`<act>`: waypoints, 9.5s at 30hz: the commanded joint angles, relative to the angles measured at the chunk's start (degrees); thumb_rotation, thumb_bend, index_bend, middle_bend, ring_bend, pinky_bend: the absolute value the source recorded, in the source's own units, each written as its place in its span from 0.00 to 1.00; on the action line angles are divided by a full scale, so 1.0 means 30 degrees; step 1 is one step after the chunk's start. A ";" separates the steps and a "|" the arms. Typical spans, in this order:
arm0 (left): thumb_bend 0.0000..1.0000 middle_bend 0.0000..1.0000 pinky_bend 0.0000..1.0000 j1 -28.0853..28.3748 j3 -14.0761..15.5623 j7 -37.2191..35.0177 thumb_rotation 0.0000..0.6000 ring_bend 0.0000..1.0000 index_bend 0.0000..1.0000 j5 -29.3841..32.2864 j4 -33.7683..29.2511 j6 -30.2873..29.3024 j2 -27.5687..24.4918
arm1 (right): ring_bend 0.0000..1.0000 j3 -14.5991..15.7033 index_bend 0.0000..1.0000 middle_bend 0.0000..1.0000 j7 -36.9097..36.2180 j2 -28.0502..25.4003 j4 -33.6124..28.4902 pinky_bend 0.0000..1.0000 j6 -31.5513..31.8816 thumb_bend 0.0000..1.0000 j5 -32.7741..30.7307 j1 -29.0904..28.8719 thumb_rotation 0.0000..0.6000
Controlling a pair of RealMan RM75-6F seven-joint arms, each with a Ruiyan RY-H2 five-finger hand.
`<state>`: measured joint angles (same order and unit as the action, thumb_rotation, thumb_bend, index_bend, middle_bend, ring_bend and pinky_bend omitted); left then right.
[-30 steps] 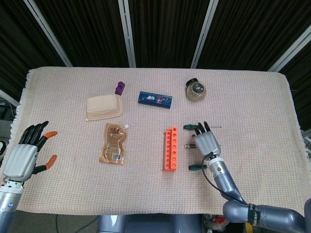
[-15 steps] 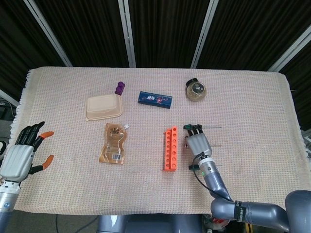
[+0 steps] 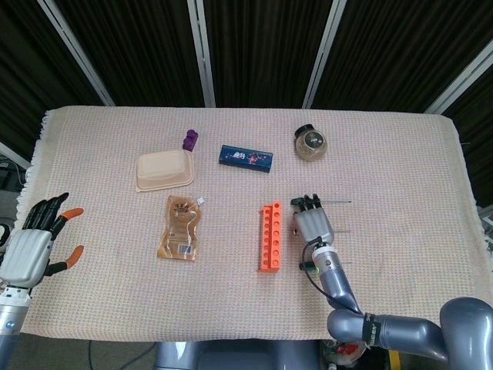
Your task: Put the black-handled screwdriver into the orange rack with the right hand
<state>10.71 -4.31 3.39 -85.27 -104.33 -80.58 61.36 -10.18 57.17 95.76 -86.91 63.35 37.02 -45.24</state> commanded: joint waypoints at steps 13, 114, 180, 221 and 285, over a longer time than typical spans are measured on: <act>0.33 0.00 0.00 -0.0008 -0.0011 0.0071 1.00 0.00 0.22 0.0109 -0.0081 -0.0098 -0.0070 | 0.00 0.0207 0.48 0.15 -0.0489 0.0754 0.0924 0.00 -0.0188 0.30 -0.0181 -0.0413 1.00; 0.33 0.00 0.00 0.0265 0.0548 0.0875 1.00 0.00 0.22 0.0029 -0.0803 0.0517 -0.0089 | 0.00 -0.4197 0.68 0.25 -3.2820 -1.4391 -0.8395 0.00 -1.0076 0.37 1.1961 0.2626 1.00; 0.33 0.00 0.00 0.0332 0.0550 0.1135 1.00 0.00 0.22 0.0028 -0.1065 0.0468 -0.0012 | 0.00 -0.2777 0.68 0.25 -3.3419 -1.5595 -0.9242 0.00 -0.9731 0.37 1.2864 0.1887 1.00; 0.33 0.00 0.00 0.0361 0.0498 0.0971 1.00 0.00 0.22 0.0360 -0.0617 0.0608 0.0147 | 0.00 -0.1105 0.66 0.25 -2.6805 -1.1596 -0.6404 0.00 -0.9258 0.37 0.7118 -0.0557 1.00; 0.33 0.00 0.00 0.0637 0.0444 0.0884 1.00 0.00 0.22 0.0795 -0.0311 0.1080 0.0469 | 0.00 -0.0464 0.36 0.18 -1.9853 -1.0285 -0.8279 0.00 -0.6511 0.36 0.3539 -0.1521 1.00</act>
<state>12.63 -2.99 6.05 -82.88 -105.26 -77.35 62.76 -11.57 -2.40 64.88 -111.76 43.81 47.66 -49.80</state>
